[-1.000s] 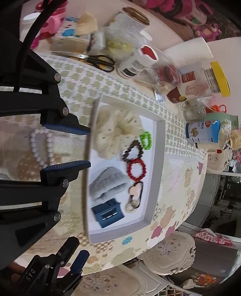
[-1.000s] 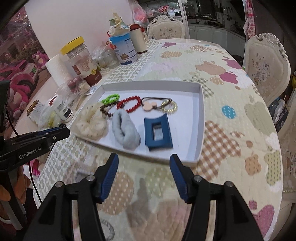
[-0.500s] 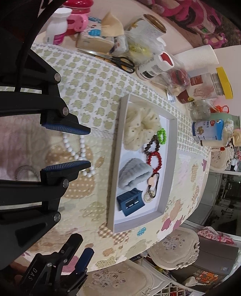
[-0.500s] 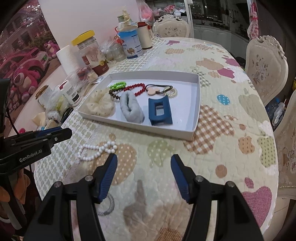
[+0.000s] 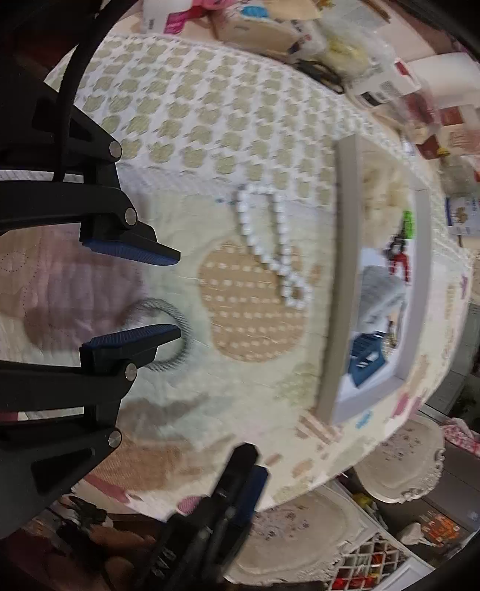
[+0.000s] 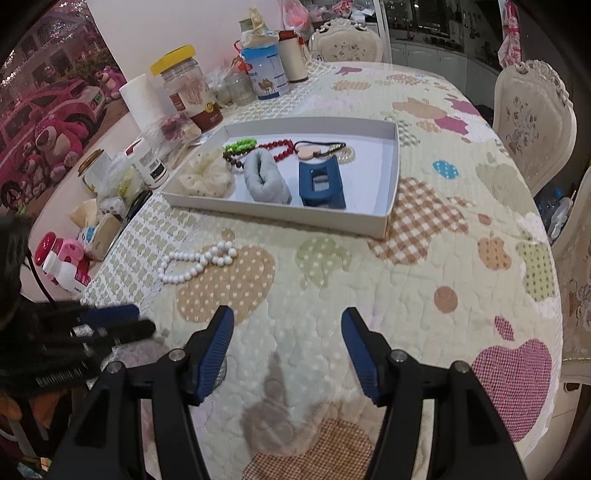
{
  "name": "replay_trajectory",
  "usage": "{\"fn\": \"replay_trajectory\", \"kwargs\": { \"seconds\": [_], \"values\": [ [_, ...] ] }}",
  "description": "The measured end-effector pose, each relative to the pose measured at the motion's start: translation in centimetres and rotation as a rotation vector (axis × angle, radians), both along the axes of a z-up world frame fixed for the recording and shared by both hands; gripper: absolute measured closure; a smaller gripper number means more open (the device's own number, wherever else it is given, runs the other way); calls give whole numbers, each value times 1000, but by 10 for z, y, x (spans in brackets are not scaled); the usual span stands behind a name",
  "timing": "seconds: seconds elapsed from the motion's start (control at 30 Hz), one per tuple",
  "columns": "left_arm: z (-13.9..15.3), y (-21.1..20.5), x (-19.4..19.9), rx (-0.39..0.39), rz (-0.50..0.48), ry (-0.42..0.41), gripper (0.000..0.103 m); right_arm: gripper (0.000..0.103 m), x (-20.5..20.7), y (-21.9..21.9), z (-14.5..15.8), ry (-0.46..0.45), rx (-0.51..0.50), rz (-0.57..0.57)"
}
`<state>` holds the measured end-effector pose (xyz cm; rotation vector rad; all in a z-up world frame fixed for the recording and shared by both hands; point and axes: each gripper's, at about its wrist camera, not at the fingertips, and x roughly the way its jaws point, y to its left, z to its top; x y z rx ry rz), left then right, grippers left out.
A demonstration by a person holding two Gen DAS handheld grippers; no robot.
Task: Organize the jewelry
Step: 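Grasp the grey braided bracelet with the left tool while the right tool grasps the white pearl strand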
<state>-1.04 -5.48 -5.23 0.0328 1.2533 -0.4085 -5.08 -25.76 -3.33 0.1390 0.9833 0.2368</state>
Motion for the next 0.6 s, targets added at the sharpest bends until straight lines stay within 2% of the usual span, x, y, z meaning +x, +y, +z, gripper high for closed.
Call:
{"fn": "replay_trajectory", "kwargs": {
  "seconds": [0.1,0.33,0.5,0.6],
  "values": [
    [-11,-2,-3,-1,0,26,71,39,1,4,-5,11,1,9],
    [-31,-11,-4,34,14,30,71,39,9,18,-12,23,4,37],
    [-32,-14,-2,33,15,1,71,39,18,23,-19,38,3,46],
    [-32,-14,0,46,16,-7,79,39,25,26,-21,42,3,48]
  ]
}}
